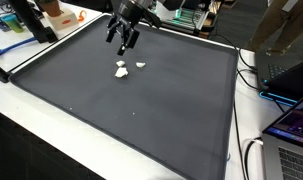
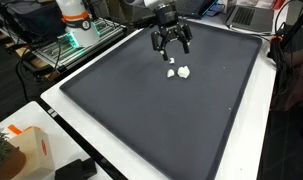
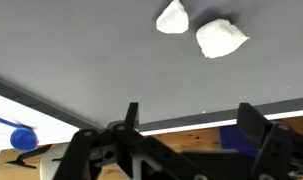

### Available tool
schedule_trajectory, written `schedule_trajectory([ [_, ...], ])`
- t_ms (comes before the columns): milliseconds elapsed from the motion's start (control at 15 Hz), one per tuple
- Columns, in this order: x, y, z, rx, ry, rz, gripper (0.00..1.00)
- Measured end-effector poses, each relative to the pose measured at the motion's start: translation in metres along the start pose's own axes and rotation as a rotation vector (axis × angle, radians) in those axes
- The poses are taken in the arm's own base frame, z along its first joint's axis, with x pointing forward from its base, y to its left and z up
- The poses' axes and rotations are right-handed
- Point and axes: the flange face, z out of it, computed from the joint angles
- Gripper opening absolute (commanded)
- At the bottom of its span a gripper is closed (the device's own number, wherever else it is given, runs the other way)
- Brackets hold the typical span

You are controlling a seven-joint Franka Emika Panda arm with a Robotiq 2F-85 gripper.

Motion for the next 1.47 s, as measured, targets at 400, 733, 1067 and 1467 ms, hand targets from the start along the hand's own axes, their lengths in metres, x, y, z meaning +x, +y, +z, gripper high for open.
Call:
schedule_trajectory([
  [400, 0.007, 0.007, -0.004, -0.005, -0.089, -0.071, 1.0],
  [733, 0.012, 0.01, -0.014, 0.03, -0.237, -0.108, 1.0],
  [1067, 0.024, 0.011, -0.02, 0.049, -0.31, -0.061, 1.0],
  [1467, 0.029, 0.01, -0.022, 0.066, -0.31, -0.046, 1.0],
])
